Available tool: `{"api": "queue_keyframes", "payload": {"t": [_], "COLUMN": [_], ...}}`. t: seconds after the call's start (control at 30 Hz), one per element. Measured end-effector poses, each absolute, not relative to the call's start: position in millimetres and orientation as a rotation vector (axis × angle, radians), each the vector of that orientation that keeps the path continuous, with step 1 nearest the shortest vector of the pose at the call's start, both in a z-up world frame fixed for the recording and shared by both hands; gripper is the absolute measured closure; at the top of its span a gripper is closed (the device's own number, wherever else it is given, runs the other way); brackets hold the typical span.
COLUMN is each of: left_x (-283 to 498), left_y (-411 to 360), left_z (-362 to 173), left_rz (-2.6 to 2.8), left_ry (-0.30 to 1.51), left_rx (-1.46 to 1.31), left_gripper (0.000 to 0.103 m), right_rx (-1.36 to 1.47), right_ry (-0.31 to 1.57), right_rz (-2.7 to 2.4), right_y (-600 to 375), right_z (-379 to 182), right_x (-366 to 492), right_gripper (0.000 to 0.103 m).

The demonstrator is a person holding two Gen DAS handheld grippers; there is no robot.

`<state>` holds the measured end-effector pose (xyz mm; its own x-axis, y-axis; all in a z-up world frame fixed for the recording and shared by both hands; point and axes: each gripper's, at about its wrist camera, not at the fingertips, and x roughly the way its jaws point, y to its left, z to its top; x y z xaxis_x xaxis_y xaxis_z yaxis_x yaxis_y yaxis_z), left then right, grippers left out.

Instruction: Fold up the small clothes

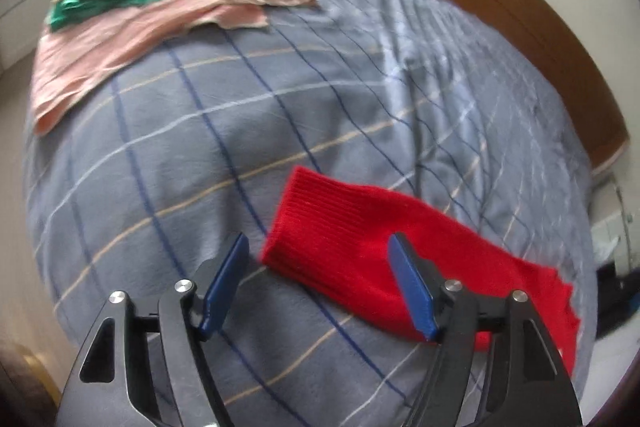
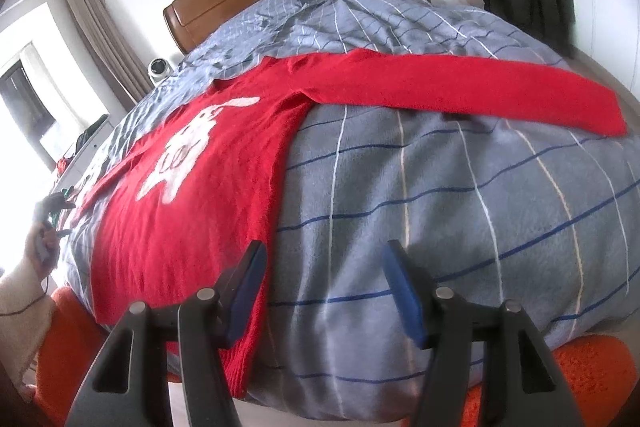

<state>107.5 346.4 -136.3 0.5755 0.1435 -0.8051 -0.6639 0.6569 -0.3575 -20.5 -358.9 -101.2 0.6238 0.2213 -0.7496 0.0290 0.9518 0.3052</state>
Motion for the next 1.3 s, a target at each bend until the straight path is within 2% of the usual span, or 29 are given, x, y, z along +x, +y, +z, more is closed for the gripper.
{"api": "queue_keyframes", "payload": {"t": [0.03, 0.13, 0.43, 0.53, 0.6, 0.63, 0.7, 0.73, 0.83, 1.0, 1.13, 1.3], "left_x": [111, 121, 112, 115, 112, 108, 98, 92, 74, 36, 17, 15], "left_y": [346, 350, 362, 361, 357, 353, 339, 327, 278, 168, 115, 94], "left_z": [-138, -143, -152, -154, -150, -146, -135, -127, -109, -111, -132, -147], "left_rz": [0.52, 0.559, 0.725, 0.732, 0.725, 0.708, 0.678, 0.63, 0.426, 0.082, -0.019, -0.003], "left_ry": [0.845, 0.888, 0.879, 0.885, 0.889, 0.894, 0.904, 0.906, 0.936, 1.037, 1.088, 1.1], "left_rx": [-0.692, -0.64, -0.572, -0.556, -0.553, -0.551, -0.519, -0.495, -0.404, -0.199, -0.132, -0.088], "left_gripper": [0.034, 0.096, 0.098, 0.096, 0.087, 0.085, 0.059, 0.054, 0.048, 0.029, 0.029, 0.029], "right_rx": [0.305, 0.301, 0.293, 0.32, 0.327, 0.326, 0.319, 0.313, 0.303, 0.266, 0.214, 0.189], "right_ry": [0.897, 0.907, 0.904, 0.9, 0.894, 0.888, 0.881, 0.88, 0.892, 0.962, 1.004, 1.034], "right_rz": [0.112, 0.117, 0.101, 0.09, 0.086, 0.084, 0.077, 0.07, 0.072, 0.141, 0.188, 0.195], "right_y": [-358, -354, -357, -363, -364, -365, -365, -365, -365, -351, -331, -321], "right_z": [-102, -104, -106, -106, -105, -104, -102, -101, -96, -90, -96, -104], "right_x": [-19, -17, -20, -20, -21, -22, -24, -24, -26, -30, -34, -33], "right_gripper": [0.043, 0.043, 0.043, 0.043, 0.043, 0.043, 0.043, 0.043, 0.042, 0.039, 0.039, 0.039]}}
